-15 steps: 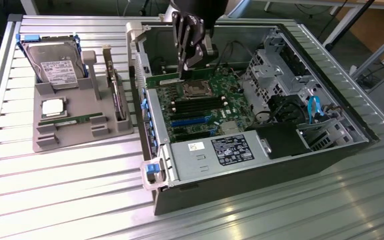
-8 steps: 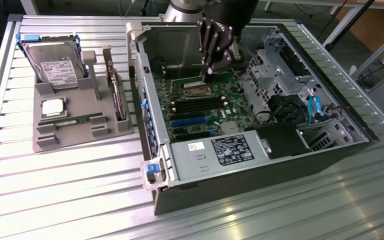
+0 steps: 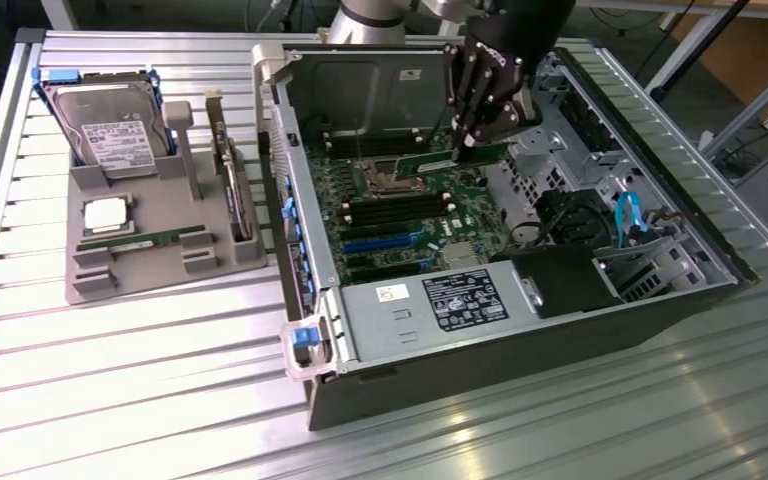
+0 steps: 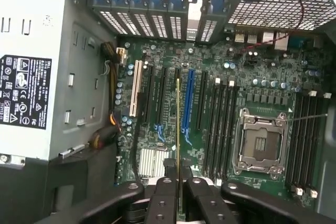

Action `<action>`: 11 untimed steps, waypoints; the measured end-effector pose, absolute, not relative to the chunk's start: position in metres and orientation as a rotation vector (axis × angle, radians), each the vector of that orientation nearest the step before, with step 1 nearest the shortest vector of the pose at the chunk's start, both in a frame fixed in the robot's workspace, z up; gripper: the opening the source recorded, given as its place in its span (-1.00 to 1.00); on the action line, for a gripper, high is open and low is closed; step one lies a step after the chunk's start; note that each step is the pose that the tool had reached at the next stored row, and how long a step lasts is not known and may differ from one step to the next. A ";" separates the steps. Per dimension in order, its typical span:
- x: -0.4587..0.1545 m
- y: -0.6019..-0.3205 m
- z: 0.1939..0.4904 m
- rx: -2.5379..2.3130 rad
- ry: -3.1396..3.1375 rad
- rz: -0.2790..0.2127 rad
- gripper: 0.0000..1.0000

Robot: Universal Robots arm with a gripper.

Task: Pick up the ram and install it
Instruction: 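Pick up the ram and move it above insertion slot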

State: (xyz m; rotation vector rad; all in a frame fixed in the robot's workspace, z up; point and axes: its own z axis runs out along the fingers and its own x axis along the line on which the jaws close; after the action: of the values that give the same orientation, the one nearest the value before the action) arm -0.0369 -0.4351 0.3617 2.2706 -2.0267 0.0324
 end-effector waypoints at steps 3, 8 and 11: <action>-0.031 -0.434 0.358 2.270 -2.025 0.034 -0.74; -0.013 -0.414 0.349 2.270 -2.021 0.038 -0.74; 0.003 -0.407 0.347 2.269 -2.021 0.038 -0.74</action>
State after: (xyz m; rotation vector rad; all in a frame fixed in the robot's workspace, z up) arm 0.0034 -0.4069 0.3466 2.2695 -2.0206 0.0384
